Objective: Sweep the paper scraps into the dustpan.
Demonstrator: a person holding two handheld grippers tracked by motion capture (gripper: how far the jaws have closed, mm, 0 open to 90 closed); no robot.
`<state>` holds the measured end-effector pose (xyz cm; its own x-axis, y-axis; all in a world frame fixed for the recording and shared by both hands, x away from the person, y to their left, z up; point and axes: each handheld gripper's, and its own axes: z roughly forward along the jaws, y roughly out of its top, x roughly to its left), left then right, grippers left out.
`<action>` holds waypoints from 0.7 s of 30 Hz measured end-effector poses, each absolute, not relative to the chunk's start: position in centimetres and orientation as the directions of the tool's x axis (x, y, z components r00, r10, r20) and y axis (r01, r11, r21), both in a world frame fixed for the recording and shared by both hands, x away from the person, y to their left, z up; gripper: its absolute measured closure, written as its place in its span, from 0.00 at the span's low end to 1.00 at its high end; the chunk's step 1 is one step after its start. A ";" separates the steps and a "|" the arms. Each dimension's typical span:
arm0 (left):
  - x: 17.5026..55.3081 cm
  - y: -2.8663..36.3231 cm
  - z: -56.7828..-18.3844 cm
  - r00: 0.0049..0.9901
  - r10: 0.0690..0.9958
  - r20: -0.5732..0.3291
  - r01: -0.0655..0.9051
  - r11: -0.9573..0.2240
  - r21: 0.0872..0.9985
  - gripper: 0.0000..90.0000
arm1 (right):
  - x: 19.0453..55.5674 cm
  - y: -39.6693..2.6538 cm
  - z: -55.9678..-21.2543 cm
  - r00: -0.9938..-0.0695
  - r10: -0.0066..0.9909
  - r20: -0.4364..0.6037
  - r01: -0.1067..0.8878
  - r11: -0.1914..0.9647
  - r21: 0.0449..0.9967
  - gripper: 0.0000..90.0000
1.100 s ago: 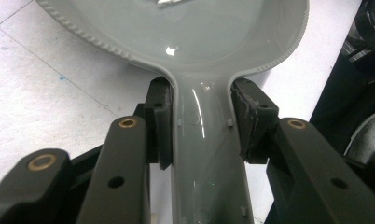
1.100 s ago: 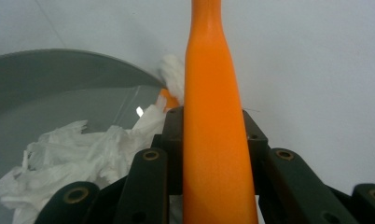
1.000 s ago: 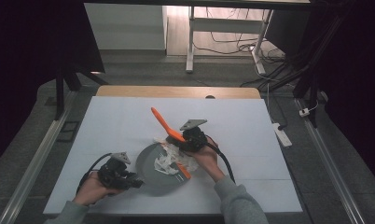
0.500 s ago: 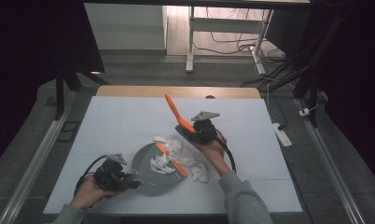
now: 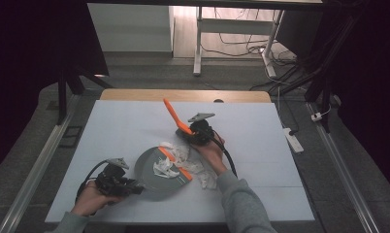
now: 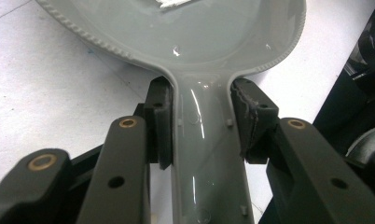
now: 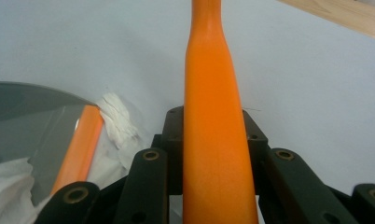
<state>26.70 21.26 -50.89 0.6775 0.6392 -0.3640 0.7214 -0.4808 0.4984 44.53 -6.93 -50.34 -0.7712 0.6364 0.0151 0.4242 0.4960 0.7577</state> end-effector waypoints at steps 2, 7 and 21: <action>26.7 21.3 -50.9 0.677 0.639 -0.366 0.722 -0.480 0.498 0.68 | 44.5 -6.3 -50.6 -0.781 0.624 0.017 0.419 0.505 0.755 0.79; 26.8 21.3 -51.0 0.677 0.638 -0.367 0.723 -0.482 0.496 0.68 | 43.9 -5.0 -50.7 -0.824 0.566 0.017 0.389 0.545 0.743 0.79; 26.9 21.2 -51.0 0.676 0.638 -0.369 0.724 -0.480 0.496 0.68 | 39.7 -4.6 -50.2 -0.898 0.439 0.026 0.311 0.593 0.743 0.79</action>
<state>26.94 21.22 -51.04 0.6759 0.6382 -0.3687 0.7236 -0.4797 0.4963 39.74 -4.62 -50.20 -0.8981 0.4390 0.0256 0.3109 0.5928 0.7429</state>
